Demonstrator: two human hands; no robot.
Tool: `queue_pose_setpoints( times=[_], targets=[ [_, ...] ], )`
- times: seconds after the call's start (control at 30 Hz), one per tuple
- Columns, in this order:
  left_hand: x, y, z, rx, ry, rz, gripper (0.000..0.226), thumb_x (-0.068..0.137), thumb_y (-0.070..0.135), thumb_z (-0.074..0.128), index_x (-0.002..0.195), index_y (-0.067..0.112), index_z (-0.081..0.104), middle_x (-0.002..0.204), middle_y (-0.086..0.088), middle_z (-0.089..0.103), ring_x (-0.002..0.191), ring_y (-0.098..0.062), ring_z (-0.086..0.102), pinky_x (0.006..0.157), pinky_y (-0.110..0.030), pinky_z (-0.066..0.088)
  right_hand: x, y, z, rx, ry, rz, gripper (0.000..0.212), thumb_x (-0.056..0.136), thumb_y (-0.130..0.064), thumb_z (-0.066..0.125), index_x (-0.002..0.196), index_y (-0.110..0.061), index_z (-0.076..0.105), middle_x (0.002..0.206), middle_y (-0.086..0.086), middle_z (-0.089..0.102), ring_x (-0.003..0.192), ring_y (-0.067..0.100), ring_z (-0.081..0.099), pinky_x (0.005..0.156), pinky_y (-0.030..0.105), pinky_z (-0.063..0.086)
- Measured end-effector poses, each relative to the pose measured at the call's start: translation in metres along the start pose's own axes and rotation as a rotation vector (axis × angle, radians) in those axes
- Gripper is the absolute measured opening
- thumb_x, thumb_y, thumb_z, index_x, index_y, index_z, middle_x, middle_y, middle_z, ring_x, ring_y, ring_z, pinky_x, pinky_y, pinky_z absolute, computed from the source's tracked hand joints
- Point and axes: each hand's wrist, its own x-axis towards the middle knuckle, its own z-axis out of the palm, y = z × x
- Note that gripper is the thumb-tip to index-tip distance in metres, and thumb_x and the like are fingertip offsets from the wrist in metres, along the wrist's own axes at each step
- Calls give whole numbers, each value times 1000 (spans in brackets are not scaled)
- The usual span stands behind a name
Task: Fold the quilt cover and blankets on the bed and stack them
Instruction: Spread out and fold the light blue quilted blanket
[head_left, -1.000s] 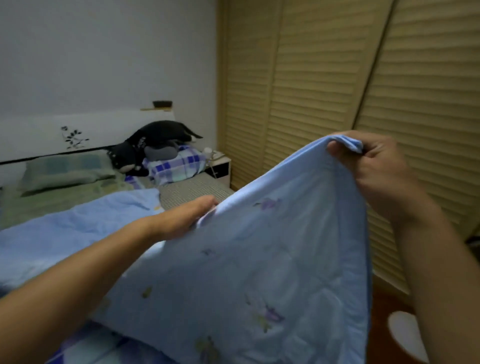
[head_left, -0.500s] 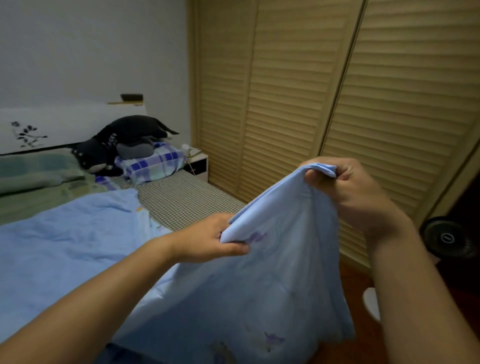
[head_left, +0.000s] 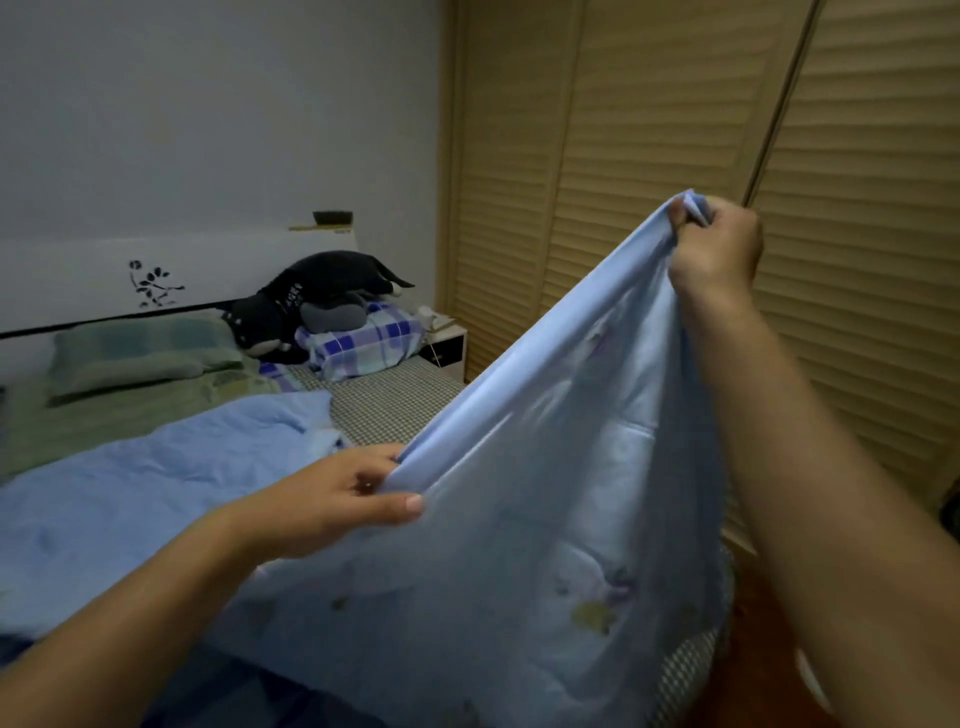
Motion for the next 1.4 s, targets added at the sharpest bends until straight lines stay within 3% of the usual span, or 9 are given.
queue_pose_setpoints(
  times=[0.1,0.23,0.5,0.63,0.73,0.93,1.13,1.27,1.4],
  targets=[
    [-19,51,-10,186,-96,99,47,83,71,56,73,26,66,99,6,54,91,-14,57,80,-33,48,26,-16,30,-71,126,-17,38,95,-40,53,71,-11,47,75,-6,41,74,8,38,59,29,31],
    [-21,27,-10,266,-132,-357,61,65,88,51,88,33,63,91,17,64,85,-1,63,78,-19,50,50,-27,59,-141,86,20,23,94,-33,51,86,-13,59,82,-2,56,81,11,51,68,27,35],
    [-45,-59,-19,179,151,-726,65,69,82,57,101,26,64,102,8,69,93,-9,65,92,-33,51,87,22,78,-200,-9,138,19,94,-34,51,86,-19,58,86,0,52,83,12,47,70,28,37],
    [-45,-90,-4,71,205,-653,40,81,67,64,75,30,77,77,11,71,74,-5,65,77,-26,49,89,81,117,-200,-214,178,24,95,-34,53,80,-17,59,88,4,55,86,13,48,73,28,37],
    [-42,-115,9,76,477,-623,26,91,42,66,76,27,79,76,9,70,72,-3,63,73,-23,47,82,134,136,-231,-379,240,30,98,-31,56,109,-6,68,104,16,65,104,18,59,75,29,36],
    [-20,-142,52,262,500,-641,45,99,46,51,71,11,55,63,8,54,59,-6,50,67,-33,43,81,220,158,-153,-583,514,42,102,-27,46,136,-4,53,116,11,59,100,21,56,84,31,45],
    [10,-111,121,352,738,-592,34,91,63,33,78,36,49,69,15,57,63,-1,53,66,-28,44,109,250,166,-221,-578,420,40,105,-26,44,128,4,56,130,18,60,111,22,56,86,28,41],
    [30,-91,164,326,1018,-649,12,98,40,58,87,39,53,68,7,64,65,-9,60,66,-29,45,114,266,183,-288,-637,335,43,105,-28,41,125,6,58,131,22,59,123,34,56,99,36,44],
    [33,-97,183,536,945,-783,10,98,34,58,94,26,63,73,-7,70,70,-31,68,61,-38,46,98,279,195,-239,-708,349,40,104,-25,42,121,6,60,117,21,63,113,34,61,94,38,47]
  ],
)
